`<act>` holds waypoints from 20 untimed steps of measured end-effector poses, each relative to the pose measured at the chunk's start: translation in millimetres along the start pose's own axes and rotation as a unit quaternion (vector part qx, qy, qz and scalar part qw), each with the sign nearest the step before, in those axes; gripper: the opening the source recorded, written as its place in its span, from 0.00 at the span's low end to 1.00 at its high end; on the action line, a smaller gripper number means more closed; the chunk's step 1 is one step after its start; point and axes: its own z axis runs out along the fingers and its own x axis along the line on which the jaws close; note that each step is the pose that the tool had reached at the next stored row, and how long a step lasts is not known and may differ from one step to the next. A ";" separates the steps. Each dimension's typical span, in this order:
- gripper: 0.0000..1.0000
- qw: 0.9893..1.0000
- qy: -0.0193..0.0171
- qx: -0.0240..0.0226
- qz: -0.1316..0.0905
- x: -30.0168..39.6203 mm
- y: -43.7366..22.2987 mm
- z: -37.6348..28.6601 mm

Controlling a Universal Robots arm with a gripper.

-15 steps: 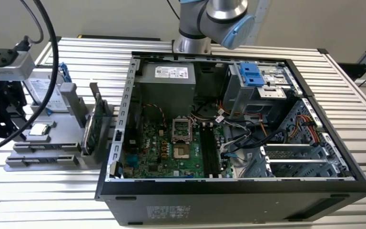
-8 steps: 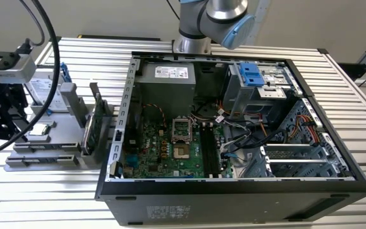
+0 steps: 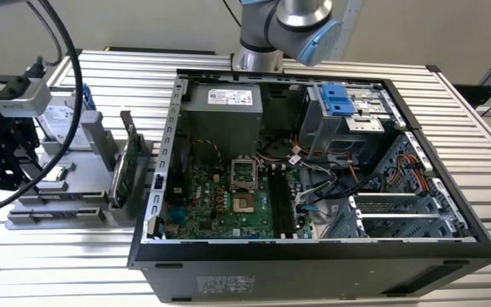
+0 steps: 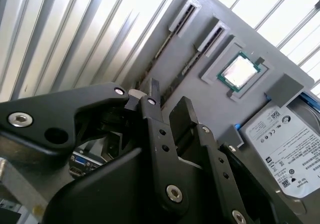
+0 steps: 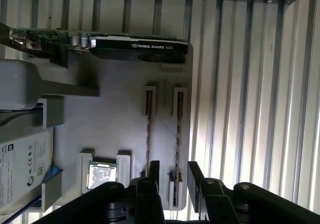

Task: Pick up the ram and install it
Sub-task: 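Pick up the ram and move it above insertion slot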

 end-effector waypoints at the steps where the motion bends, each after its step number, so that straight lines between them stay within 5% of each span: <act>1: 1.00 1.000 0.000 0.000 0.000 -0.1 0.0 0.9; 20: 1.00 1.000 0.000 0.000 0.000 -2.5 -0.7 14.4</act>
